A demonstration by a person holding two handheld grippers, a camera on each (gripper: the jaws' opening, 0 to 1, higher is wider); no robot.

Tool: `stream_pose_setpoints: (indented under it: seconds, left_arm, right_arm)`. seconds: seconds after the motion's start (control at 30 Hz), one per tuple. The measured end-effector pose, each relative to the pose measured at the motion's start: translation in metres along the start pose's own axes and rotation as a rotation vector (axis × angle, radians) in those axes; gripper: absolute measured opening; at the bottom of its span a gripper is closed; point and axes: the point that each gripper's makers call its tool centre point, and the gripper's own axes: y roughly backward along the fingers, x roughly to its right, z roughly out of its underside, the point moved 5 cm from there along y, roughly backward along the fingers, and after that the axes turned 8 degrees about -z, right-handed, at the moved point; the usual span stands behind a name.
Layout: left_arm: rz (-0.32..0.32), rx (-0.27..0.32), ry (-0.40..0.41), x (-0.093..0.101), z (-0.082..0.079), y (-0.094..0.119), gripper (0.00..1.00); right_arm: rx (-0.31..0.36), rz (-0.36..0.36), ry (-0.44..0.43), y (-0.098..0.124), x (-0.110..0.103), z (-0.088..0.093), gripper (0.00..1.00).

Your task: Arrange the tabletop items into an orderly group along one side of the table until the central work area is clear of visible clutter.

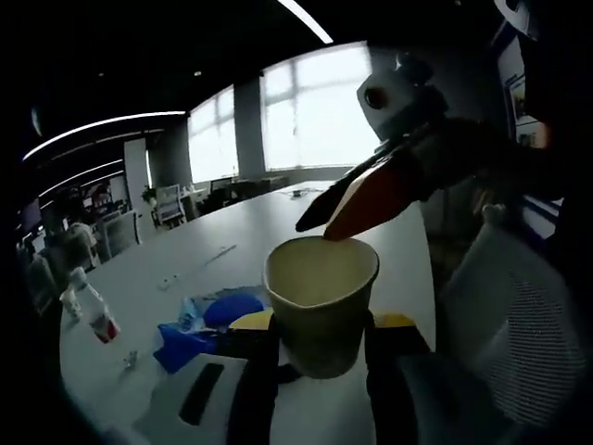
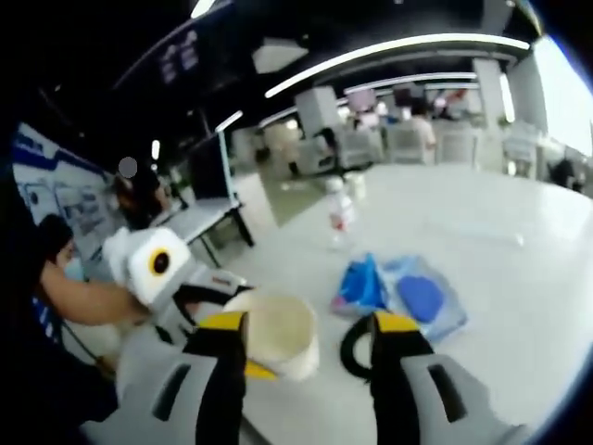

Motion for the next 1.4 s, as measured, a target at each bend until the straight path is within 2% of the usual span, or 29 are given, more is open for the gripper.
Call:
stream_pose_setpoints:
  seconds: [0.27,0.4,0.6,0.73,0.77,0.9,1.03,1.4]
  left_arm:
    - [-0.031,-0.010,0.023,-0.008,0.002,-0.001,0.34]
    - [-0.049,-0.028,0.033,-0.013,0.005,-0.002,0.34]
    - [-0.081,-0.028,0.051,-0.023,0.006,-0.004,0.34]
    - [-0.106,-0.022,0.062,-0.030,0.005,-0.006,0.34]
    - [-0.130,-0.017,0.071,-0.035,0.005,-0.006,0.34]
    - [-0.177,-0.007,0.102,-0.047,0.005,-0.009,0.34]
    - [-0.206,0.000,0.130,-0.059,0.003,-0.010,0.34]
    - [-0.314,0.019,0.151,-0.095,-0.001,-0.015,0.34]
  right_arm:
    - [0.003,0.015,0.042,0.004,0.005,0.005,0.73]
    - [0.014,0.015,0.064,0.005,0.006,0.007,0.87]
    - [0.027,0.019,0.097,0.007,0.008,0.008,1.00]
    - [0.068,0.025,0.102,0.011,0.010,0.005,1.00]
    - [0.070,0.028,0.103,0.011,0.011,0.005,1.00]
    - [0.042,0.048,0.100,0.011,0.017,0.012,1.00]
    - [0.064,0.046,0.091,0.013,0.017,0.013,1.00]
    - [0.035,0.073,0.034,0.013,0.031,0.032,1.00]
